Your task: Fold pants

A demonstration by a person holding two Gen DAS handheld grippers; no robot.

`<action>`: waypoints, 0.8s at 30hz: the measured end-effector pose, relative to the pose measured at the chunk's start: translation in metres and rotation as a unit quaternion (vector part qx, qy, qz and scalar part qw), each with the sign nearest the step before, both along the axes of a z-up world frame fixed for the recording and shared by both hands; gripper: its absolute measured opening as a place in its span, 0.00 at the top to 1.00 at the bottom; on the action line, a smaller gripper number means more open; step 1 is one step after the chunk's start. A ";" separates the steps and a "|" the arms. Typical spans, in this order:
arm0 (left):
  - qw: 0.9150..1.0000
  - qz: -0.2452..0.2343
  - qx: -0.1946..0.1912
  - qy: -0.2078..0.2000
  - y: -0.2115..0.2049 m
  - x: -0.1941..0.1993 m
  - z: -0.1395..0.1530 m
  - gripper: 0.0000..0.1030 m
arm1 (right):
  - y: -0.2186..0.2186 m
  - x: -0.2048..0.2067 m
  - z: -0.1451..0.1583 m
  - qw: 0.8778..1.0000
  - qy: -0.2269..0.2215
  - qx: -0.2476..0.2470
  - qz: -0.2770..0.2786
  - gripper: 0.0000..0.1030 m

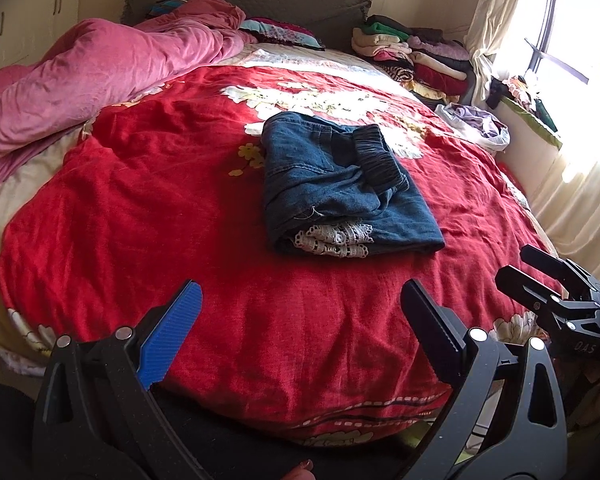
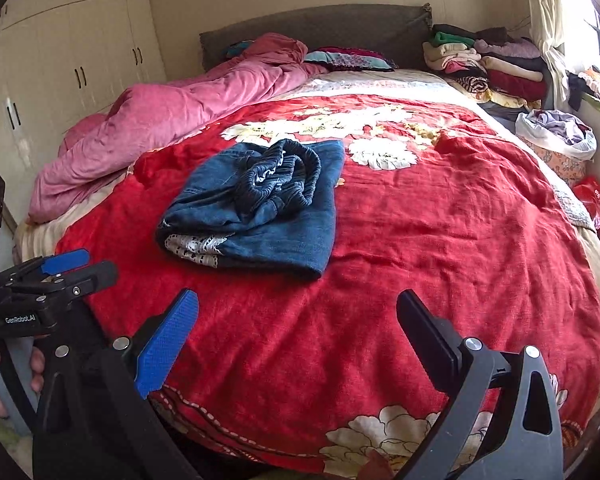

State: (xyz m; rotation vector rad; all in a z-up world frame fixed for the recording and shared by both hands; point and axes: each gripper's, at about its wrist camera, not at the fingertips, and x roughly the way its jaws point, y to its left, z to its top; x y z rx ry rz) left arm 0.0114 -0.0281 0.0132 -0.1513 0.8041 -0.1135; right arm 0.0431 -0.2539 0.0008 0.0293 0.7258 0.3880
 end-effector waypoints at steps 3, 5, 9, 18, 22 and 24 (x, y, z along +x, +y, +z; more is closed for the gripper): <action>1.000 0.003 0.000 0.000 0.001 0.000 0.001 0.09 | -0.002 0.000 0.002 1.000 0.000 0.001 -0.003 0.04; 1.000 0.005 -0.001 0.000 0.002 -0.001 0.001 0.09 | -0.004 -0.001 0.004 1.000 -0.002 0.001 -0.007 0.04; 1.000 0.008 0.001 -0.001 0.004 -0.001 0.003 0.09 | -0.006 -0.002 0.006 1.000 -0.003 0.001 -0.011 0.04; 1.000 0.014 0.004 -0.001 0.006 -0.002 0.003 0.09 | -0.005 -0.003 0.008 1.000 -0.004 0.000 -0.011 0.04; 1.000 0.018 0.006 -0.001 0.008 -0.002 0.004 0.09 | -0.005 -0.003 0.008 1.000 -0.002 0.001 -0.012 0.04; 1.000 0.018 0.007 0.000 0.008 -0.002 0.004 0.09 | -0.005 -0.003 0.008 1.000 -0.002 0.001 -0.013 0.04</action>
